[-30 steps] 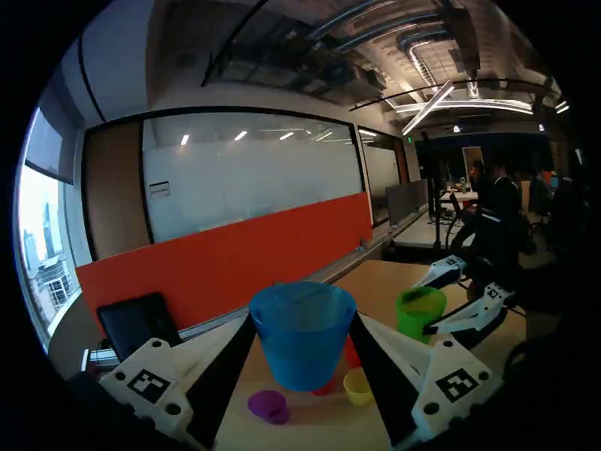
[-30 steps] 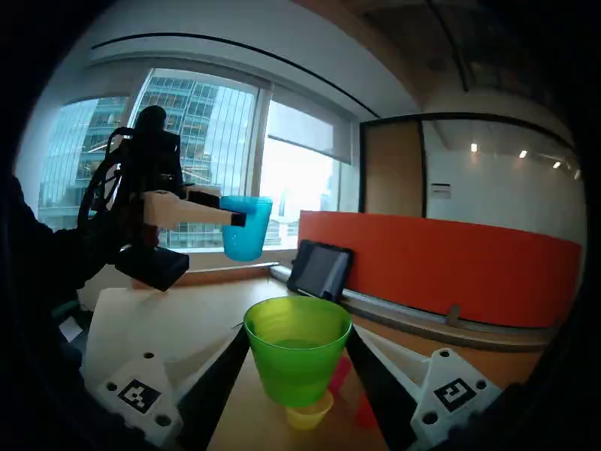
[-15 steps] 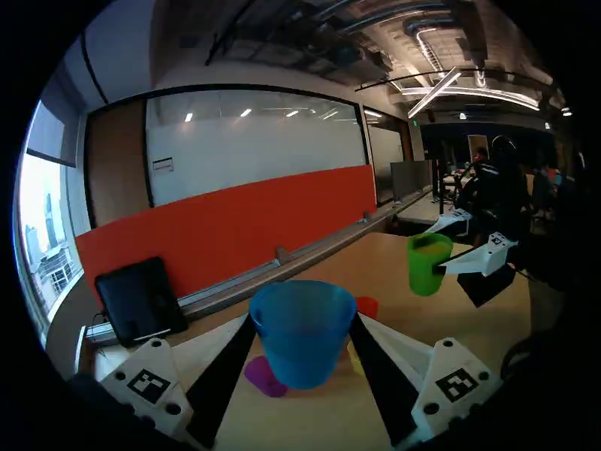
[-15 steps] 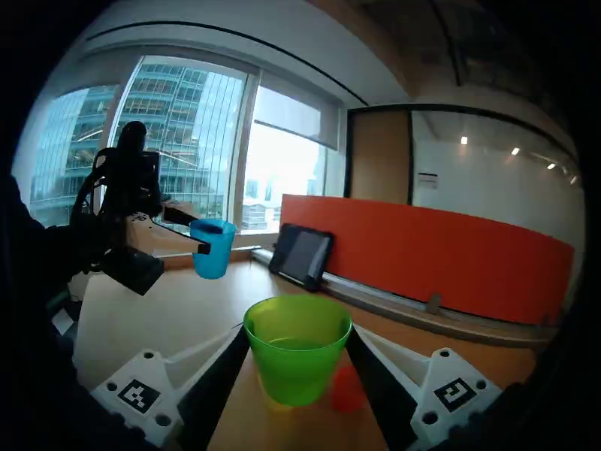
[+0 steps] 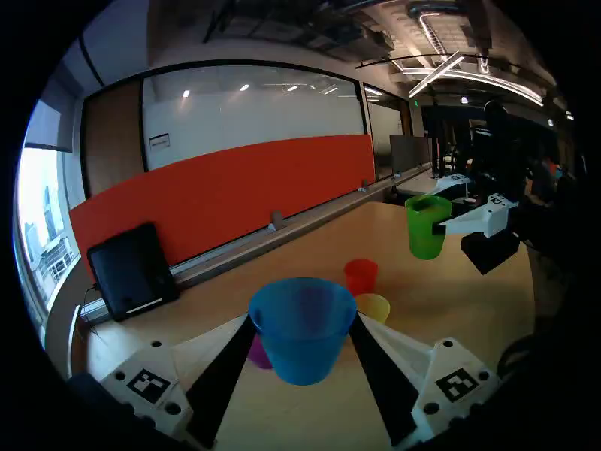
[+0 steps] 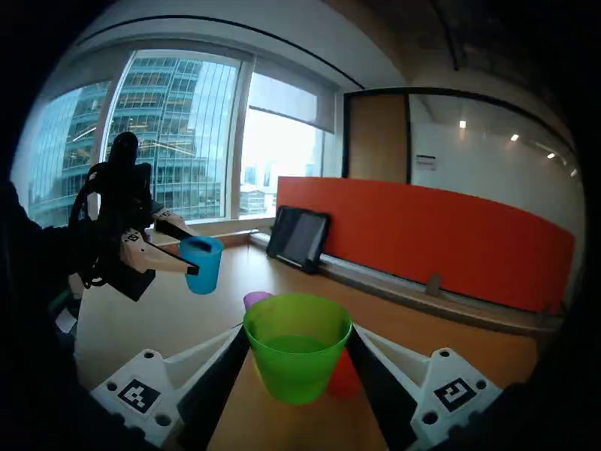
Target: Pour water
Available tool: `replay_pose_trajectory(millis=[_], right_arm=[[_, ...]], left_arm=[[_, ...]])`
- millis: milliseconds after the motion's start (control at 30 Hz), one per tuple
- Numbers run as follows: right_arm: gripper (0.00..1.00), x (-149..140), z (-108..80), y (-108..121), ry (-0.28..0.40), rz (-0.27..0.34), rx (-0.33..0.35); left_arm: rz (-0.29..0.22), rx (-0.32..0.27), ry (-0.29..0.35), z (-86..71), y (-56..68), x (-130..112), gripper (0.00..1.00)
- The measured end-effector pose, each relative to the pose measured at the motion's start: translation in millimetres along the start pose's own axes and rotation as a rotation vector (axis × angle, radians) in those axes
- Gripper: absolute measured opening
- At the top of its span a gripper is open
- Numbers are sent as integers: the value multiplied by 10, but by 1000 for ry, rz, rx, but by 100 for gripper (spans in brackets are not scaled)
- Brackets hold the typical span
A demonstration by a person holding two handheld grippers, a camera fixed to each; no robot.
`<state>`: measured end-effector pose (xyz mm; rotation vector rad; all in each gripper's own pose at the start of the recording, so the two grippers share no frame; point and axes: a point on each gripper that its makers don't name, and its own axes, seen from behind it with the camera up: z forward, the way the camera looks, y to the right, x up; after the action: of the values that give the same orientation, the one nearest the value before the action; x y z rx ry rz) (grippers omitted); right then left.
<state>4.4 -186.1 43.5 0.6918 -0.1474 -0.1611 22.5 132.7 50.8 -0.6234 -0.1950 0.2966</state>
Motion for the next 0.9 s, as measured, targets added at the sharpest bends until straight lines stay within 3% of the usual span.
replay_pose_trajectory(millis=[567, 900], right_arm=[[91, -533, 54, 9, -164, 8, 43], [91, -845, 98, 0, -257, 11, 73]], left_arm=[[19, -55, -144, 175, 176, -601, 87], [1, -99, -236, 267, 229, -976, 87]])
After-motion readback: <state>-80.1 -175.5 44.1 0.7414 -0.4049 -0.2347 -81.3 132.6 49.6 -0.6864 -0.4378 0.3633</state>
